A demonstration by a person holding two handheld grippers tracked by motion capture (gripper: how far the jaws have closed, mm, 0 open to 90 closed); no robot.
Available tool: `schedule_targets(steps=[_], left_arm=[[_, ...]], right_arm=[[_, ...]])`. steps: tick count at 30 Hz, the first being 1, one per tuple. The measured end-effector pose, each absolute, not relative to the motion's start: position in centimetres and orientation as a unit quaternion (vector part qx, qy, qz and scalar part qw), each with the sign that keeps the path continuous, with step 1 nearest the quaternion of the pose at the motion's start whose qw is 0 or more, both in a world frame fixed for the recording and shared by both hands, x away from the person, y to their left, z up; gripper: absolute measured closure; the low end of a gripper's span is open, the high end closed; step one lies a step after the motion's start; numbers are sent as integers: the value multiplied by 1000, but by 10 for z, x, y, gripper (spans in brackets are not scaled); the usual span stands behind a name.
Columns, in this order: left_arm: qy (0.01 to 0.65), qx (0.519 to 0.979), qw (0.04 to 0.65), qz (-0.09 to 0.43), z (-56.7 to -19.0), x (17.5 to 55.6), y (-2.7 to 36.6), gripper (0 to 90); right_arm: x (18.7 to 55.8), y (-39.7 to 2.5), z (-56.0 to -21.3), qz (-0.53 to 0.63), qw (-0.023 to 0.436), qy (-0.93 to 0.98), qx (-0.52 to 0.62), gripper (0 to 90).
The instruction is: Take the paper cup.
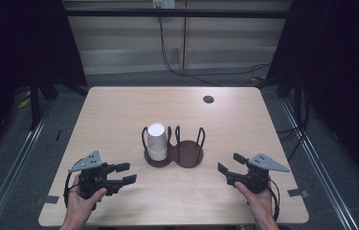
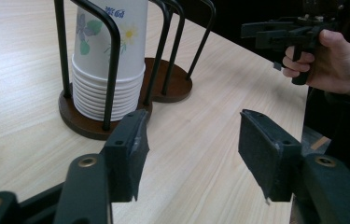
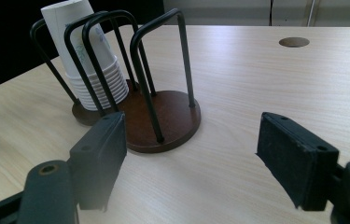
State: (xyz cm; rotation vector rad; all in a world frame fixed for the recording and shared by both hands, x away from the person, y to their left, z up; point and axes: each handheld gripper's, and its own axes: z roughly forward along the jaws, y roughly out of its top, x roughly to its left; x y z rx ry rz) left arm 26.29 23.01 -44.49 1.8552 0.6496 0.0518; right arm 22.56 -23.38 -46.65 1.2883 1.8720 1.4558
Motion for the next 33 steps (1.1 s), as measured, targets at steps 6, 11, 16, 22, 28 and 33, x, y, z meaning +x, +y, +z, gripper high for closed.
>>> schedule_targets(steps=[6,11,16,22,28,33], left_arm=[[268,775,573,5,-444,264,229,425],[256,779,573,8,-438,265,227,406],[262,782,566,-10,-434,268,226,296],[265,779,568,-18,-425,276,226,215],[253,782,570,-11,-418,280,224,208],[252,774,580,-3,-406,281,224,213]], right_arm=[[225,-230,-467,516,214,692,458,232],[223,-228,-467,512,217,697,452,228],[222,-227,-466,509,225,697,452,213],[220,-226,-466,518,223,692,451,192],[216,-225,-466,514,222,692,456,192],[215,-225,-465,515,224,690,456,192]])
